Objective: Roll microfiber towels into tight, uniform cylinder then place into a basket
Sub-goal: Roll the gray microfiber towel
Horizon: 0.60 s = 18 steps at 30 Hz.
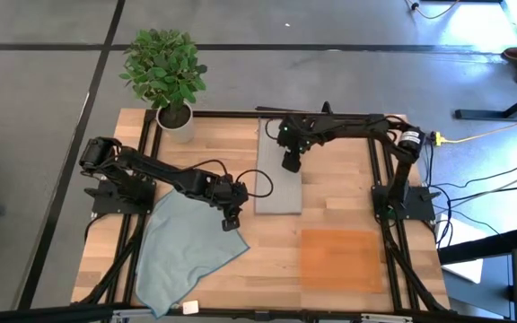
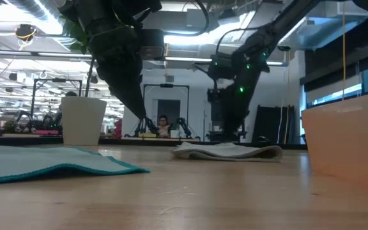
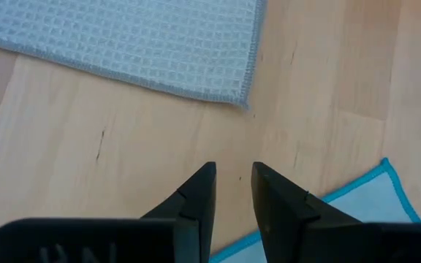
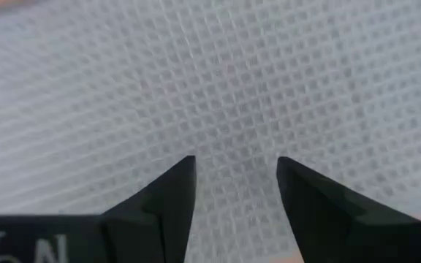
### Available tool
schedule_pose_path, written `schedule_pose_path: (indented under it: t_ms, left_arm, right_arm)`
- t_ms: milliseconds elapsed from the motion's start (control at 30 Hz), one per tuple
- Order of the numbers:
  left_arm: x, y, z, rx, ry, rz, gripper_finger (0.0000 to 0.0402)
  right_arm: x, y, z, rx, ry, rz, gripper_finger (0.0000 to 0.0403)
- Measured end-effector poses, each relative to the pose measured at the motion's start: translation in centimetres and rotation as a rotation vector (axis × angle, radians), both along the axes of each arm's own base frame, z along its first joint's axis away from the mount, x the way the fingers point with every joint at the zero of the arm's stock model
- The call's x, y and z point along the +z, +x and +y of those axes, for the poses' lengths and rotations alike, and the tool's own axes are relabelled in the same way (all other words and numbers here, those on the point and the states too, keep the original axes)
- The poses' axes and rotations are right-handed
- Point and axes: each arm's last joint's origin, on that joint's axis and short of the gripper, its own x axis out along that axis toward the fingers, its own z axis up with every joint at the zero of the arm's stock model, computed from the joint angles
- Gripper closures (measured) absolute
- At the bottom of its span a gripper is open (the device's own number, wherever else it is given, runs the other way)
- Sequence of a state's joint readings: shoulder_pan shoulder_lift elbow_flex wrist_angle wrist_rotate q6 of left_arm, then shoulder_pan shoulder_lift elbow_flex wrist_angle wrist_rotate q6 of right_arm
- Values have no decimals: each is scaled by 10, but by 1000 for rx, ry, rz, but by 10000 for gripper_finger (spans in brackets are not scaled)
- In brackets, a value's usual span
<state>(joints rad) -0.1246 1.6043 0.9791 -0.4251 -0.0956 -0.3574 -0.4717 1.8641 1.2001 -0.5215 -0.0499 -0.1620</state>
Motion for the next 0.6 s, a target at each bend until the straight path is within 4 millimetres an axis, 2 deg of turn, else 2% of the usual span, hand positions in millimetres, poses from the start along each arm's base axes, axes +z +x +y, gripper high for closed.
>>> schedule_pose_path:
  t_ms: [133, 300, 500, 600]
  left_arm:
    - [0, 0, 0, 0, 0, 1, 321]
    - [0, 0, 0, 0, 1, 3, 321]
    - [0, 0, 0, -1, 1, 2, 321]
    - [0, 0, 0, -1, 1, 1, 321]
  right_arm:
    - [30, 0, 6, 59, 8, 48, 210]
    - [43, -8, 39, 249, 79, 125, 210]
    - [38, -18, 93, 590, 156, 151, 210]
    - [26, -20, 118, 740, 183, 133, 210]
